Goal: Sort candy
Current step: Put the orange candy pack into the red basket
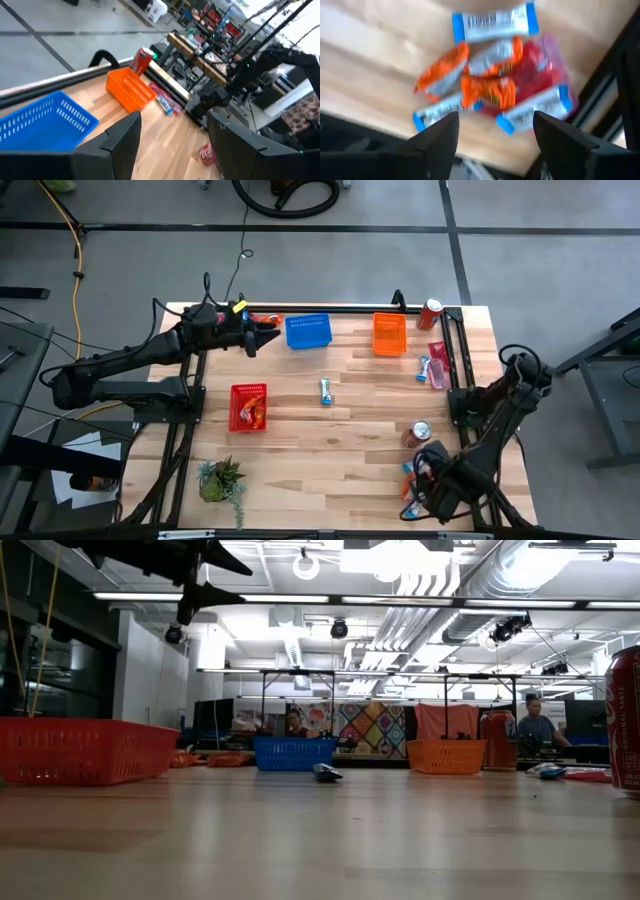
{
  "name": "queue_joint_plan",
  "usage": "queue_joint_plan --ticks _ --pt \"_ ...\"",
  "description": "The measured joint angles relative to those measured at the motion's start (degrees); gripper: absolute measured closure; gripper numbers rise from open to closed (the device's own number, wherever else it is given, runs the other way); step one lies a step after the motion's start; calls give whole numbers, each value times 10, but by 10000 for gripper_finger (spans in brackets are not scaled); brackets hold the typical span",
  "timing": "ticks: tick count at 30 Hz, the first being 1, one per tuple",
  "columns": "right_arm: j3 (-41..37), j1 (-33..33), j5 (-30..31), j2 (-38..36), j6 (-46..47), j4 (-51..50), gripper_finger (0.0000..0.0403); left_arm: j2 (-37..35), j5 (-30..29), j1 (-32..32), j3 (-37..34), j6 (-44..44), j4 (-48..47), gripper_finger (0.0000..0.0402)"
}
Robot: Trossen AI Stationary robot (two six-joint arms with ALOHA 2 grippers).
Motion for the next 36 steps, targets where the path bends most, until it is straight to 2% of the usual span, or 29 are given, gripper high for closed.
queue_joint_plan --ticks 3,10,15,18,27,32,36 --pt "0 0 14 11 -13 7 150 0 -19 0 0 -27 10 188" --pt "-4 16 -13 27 -23 14 161 0 -22 0 0 -43 25 188" --pt "-89 36 -41 9 12 137 170 0 -22 0 0 -43 35 188" --pt "-137 38 -42 1 -4 193 171 0 -22 0 0 -43 35 188" --pt "-182 21 -42 -5 -97 212 171 -1 -22 0 0 -44 36 188" --pt "-213 21 -42 -5 -100 258 174 -1 -22 0 0 -44 35 188" --pt "-229 21 -42 -6 -102 287 191 -1 -22 0 0 -44 35 188"
